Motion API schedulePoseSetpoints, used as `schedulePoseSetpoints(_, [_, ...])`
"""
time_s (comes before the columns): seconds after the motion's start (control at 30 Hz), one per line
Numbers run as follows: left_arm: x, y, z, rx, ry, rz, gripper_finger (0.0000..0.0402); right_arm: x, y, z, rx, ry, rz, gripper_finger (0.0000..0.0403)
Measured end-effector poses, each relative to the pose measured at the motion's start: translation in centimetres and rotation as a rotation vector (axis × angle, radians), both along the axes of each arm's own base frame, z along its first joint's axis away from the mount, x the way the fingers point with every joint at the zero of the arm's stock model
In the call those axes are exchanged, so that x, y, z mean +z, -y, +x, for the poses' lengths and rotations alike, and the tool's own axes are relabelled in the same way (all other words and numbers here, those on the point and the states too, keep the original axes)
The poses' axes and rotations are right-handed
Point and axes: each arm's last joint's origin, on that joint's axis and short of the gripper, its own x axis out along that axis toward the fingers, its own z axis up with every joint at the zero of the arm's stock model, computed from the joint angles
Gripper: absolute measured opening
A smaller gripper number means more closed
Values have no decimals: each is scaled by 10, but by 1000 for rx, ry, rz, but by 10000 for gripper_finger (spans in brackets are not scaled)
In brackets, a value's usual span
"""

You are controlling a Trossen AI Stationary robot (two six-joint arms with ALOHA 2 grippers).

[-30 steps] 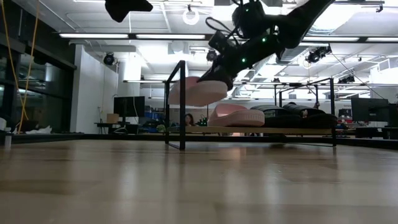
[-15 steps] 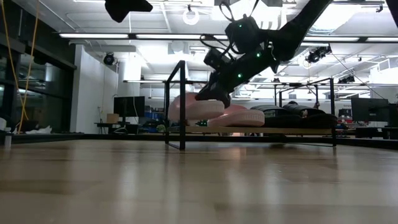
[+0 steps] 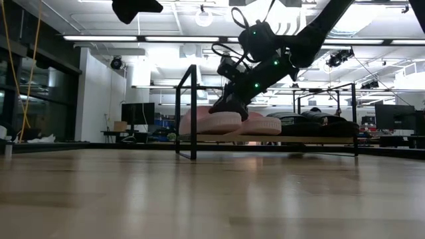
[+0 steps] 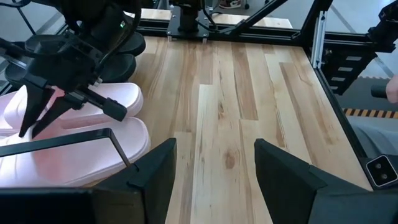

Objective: Pick and place slides into the shelf
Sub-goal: Put the pink slipper on the shelf

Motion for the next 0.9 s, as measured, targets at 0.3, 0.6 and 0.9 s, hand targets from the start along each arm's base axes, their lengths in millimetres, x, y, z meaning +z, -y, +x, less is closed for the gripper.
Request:
schedulePoseSetpoints(0.3, [0,0,0,0,0,0,200,-1,0,-1,-17,-25,-7,0])
schedulePoseSetpoints(0.6, [0,0,0,0,0,0,200,-2,0,-2,-12,-49,-2,2])
schedulePoseSetpoints(0.9, [0,0,0,-1,0,0,200,-3,0,-3,-13,-58,1,68])
